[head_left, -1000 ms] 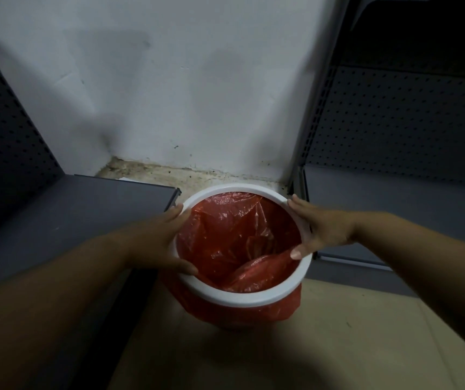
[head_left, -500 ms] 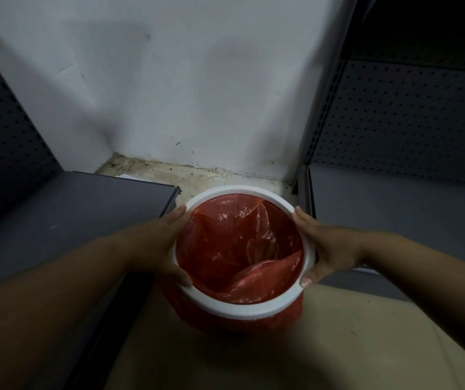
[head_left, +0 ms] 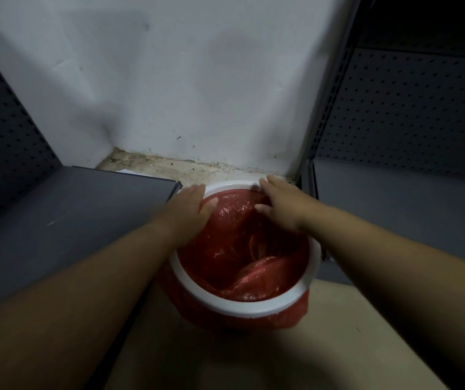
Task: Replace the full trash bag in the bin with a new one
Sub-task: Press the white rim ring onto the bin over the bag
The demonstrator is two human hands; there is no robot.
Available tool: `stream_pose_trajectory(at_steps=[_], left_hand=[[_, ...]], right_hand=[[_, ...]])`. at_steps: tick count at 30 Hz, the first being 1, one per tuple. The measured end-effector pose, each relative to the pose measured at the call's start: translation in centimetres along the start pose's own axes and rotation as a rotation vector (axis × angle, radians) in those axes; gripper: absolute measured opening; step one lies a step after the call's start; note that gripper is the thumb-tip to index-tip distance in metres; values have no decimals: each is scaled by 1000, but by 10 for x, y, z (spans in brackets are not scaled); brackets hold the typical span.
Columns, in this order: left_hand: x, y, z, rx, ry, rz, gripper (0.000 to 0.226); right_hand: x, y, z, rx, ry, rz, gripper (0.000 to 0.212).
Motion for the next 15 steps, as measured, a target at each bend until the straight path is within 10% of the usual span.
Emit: stream_pose_trajectory(at_steps=[15], left_hand=[[-23,-11,-21,-46,49,115,46]], right_hand=[[-46,-14,-33,-15,91,-93,51]])
Point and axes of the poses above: each hand's wrist, its own x-axis away from the middle knuckle, its own z-axis out of the back of the hand, y = z × x, the point moved 6 cm from there along -x, towards the middle knuckle, and after that the axes turned 10 degrees about x, right-handed, at the moved point
